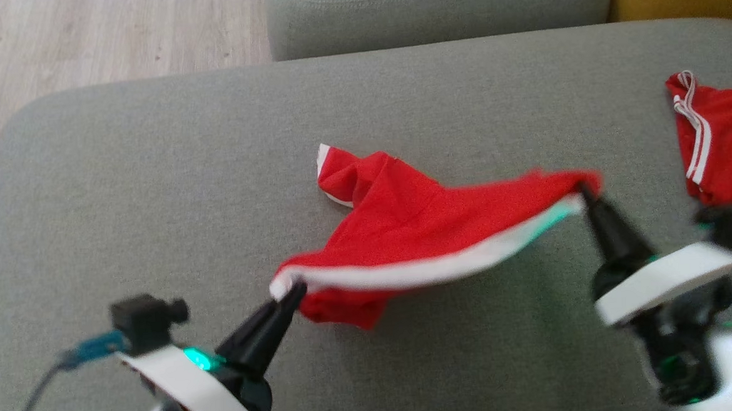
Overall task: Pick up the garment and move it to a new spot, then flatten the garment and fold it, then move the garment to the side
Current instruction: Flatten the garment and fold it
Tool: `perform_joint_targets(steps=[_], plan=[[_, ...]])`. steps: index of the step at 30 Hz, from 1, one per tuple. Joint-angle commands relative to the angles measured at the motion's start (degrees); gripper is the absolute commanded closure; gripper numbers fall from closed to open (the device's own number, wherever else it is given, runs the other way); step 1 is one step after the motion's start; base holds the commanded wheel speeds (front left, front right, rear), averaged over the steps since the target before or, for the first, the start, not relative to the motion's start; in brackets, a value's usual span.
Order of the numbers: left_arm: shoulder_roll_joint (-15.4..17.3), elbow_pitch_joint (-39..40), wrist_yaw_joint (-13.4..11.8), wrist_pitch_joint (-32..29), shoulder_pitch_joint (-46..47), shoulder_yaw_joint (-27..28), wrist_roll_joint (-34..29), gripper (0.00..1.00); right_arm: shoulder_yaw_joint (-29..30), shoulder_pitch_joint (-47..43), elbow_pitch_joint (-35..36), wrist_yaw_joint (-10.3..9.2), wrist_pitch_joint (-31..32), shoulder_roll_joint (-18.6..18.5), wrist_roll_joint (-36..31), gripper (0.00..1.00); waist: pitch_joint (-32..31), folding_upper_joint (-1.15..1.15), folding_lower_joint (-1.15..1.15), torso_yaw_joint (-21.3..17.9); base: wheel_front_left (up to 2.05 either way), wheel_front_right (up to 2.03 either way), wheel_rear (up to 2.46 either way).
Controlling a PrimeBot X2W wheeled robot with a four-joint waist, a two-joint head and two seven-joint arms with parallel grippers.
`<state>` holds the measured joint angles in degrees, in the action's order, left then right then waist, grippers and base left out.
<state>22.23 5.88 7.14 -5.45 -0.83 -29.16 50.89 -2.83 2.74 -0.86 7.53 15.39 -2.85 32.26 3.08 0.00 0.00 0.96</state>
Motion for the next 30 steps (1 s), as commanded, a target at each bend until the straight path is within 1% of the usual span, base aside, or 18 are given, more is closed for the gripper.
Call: perform_joint_targets(steps=[1,6,7,8,12,16,19,22,23,24,26,28,30], plan=[[1.74,5.99,0.35,-0.01,2.43,3.41,2.44,1.00,0.30,0.96,6.19,-0.04,1.36,-1.02,2.91,1.00,-0.61,0.00,0.00,-0.33,0.00,0.00,0.00],[3.71,21.64,0.35,-2.16,3.75,6.27,10.58,1.00,6.61,0.73,20.89,-0.04,6.70,-1.11,10.60,1.00,-1.78,0.00,0.00,-0.95,0.00,0.00,0.00],[4.18,24.19,0.35,-2.90,4.25,6.68,11.88,1.00,7.78,0.94,23.36,-0.04,7.73,-1.01,11.72,1.00,-1.95,0.00,0.00,-1.14,0.00,0.00,0.00],[5.06,28.72,0.33,-4.67,5.58,7.33,14.40,1.00,9.92,1.70,27.79,-0.04,9.84,-0.80,13.63,1.00,-2.16,0.00,0.00,-1.46,0.00,0.00,0.00],[6.74,36.12,-0.21,-9.29,9.38,7.87,20.19,1.00,13.94,4.73,34.25,-0.04,13.89,-0.48,16.53,1.00,-2.03,0.00,0.00,-2.26,0.00,0.00,0.00],[7.62,39.34,-2.19,-13.27,14.37,9.11,26.35,1.00,16.95,9.17,36.88,-0.04,18.23,-0.31,17.06,1.00,-0.33,0.00,0.00,-2.89,0.00,0.00,0.00],[8.53,38.39,-3.63,-16.23,20.06,10.12,28.13,1.00,18.10,14.08,36.10,-0.04,21.30,-0.28,14.68,1.00,3.28,0.00,0.00,-3.03,0.00,0.00,0.00],[9.02,33.69,-4.65,-18.68,27.59,10.36,26.17,1.00,17.65,20.79,32.98,-0.04,23.70,-0.26,12.36,1.00,8.39,0.00,0.00,-2.97,0.00,0.00,0.00],[9.02,33.69,-4.65,-18.68,27.59,10.36,26.17,1.00,17.65,20.79,32.98,-0.04,23.70,-0.26,12.36,1.00,8.39,0.00,0.00,-2.97,0.00,0.00,0.00],[8.83,31.40,-4.83,-18.97,30.70,10.46,24.63,1.00,17.24,23.46,31.58,-0.04,24.17,-0.26,11.42,1.00,10.30,0.00,0.00,-2.90,0.00,0.00,0.00],[7.46,25.79,-4.98,-19.32,37.49,9.68,21.44,1.00,17.58,29.52,27.97,-0.04,23.90,-0.17,10.24,1.00,14.28,0.00,0.00,-2.40,0.00,0.00,0.00],[5.73,19.10,-4.56,-19.11,45.23,8.63,17.37,1.00,18.04,36.38,23.44,-0.04,23.19,-0.10,8.38,1.00,18.18,0.00,0.00,-2.01,0.00,0.00,0.00],[3.30,11.89,-4.02,-18.04,52.80,7.48,13.39,1.00,17.98,43.71,18.26,-0.04,21.96,-0.07,5.41,1.00,21.68,0.00,0.00,-1.77,0.00,0.00,0.00]])
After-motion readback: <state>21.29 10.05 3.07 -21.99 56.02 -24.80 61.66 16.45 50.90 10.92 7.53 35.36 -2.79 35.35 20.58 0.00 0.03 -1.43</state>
